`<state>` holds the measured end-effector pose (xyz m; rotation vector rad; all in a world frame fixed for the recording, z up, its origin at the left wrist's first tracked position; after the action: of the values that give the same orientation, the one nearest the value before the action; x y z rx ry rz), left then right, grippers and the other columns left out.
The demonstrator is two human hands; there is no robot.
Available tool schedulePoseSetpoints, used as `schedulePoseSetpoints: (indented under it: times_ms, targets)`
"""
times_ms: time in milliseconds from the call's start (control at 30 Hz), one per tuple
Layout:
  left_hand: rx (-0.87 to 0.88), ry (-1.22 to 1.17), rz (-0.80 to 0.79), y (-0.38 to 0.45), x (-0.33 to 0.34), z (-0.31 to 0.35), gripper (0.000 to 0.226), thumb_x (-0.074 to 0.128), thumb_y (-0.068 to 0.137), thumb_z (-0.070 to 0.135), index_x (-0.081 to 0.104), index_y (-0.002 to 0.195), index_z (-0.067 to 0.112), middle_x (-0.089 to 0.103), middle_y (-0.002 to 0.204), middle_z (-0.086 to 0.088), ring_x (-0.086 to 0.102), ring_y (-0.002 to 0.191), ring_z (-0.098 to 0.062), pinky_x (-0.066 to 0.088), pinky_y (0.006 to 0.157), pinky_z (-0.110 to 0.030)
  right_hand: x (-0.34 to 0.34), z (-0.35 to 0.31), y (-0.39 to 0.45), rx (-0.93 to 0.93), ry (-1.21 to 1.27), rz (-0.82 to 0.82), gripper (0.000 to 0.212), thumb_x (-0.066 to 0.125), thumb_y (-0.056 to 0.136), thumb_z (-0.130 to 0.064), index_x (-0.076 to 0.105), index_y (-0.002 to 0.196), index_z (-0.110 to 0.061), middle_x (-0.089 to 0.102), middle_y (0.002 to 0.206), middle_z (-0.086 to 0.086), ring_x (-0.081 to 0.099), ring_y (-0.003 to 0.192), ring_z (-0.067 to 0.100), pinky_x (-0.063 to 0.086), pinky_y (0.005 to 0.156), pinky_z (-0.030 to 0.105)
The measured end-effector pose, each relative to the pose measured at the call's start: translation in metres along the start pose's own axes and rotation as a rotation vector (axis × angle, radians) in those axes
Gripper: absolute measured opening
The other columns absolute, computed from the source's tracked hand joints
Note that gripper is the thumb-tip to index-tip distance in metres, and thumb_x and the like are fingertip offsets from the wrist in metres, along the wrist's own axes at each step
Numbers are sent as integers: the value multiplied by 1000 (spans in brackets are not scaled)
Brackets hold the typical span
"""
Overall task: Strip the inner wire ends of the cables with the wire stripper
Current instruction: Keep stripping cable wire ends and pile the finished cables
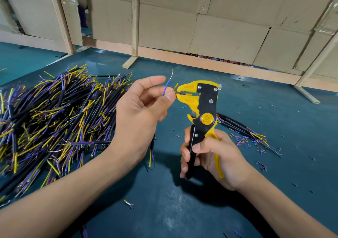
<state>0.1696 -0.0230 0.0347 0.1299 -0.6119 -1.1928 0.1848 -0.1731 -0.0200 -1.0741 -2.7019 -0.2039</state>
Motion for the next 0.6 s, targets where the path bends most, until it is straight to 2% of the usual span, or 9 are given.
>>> schedulePoseSetpoints:
  times_ms: [600]
  targets:
    - [-35, 7, 4, 1, -3, -6, 28, 76, 80, 14, 66, 106, 18, 75, 87, 2, 47, 53, -12, 43, 55, -20, -4, 0, -1, -15, -27, 59, 18, 60, 60, -19, 63, 77, -14, 50, 60, 15, 51, 46, 29, 50, 48, 37]
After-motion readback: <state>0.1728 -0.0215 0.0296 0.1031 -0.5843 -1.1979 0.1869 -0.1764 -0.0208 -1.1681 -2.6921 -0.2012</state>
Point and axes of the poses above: each hand's wrist, its own y-axis towards the middle knuckle, its own x-axis out of the palm, z = x × y, the point moved 8 cm from there along y, towards the middle knuckle
